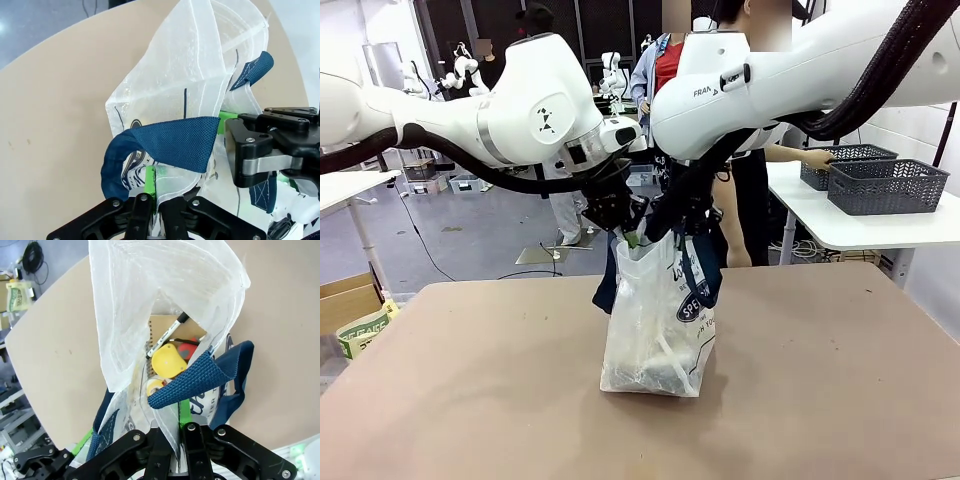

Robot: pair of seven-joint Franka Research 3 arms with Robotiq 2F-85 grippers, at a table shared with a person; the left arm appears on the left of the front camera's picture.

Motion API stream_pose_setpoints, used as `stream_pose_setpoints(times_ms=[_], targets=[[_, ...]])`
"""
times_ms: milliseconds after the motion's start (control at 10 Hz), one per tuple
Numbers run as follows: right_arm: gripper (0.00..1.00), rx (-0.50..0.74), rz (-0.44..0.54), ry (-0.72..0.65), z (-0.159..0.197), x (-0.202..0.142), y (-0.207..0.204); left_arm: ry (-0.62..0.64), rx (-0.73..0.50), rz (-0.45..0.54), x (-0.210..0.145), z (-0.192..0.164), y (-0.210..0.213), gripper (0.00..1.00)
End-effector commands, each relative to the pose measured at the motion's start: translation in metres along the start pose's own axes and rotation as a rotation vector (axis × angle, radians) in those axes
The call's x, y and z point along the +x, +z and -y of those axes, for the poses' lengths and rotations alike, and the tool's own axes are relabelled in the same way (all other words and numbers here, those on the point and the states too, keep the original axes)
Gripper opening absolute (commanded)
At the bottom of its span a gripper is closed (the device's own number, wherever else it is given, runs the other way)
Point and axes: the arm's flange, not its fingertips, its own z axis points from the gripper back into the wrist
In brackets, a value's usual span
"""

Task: Transfer purchased items from the store into the shopping bag.
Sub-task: Move the Reusable shopping bag to the right side of the table.

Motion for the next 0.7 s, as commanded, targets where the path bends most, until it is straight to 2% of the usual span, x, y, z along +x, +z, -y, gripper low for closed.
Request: stream_pose_setpoints(times_ms=[0,500,600], targets=[[0.0,0.033,-0.004,-0.014,0.007,-0.004,-0.005,-0.027,-0.046,-0.004,-0.006,-0.001,-0.001,0.0],[0.0,0.027,0.005,-0.007,0.006,-0.002,-0.005,-0.069,-0.115,-0.031,-0.009,0.011,0.009,0.98],[0.0,0.027,0.007,-0.006,0.006,-0.002,-0.005,-0.076,-0.124,-0.032,-0.009,0.013,0.01,1.0]])
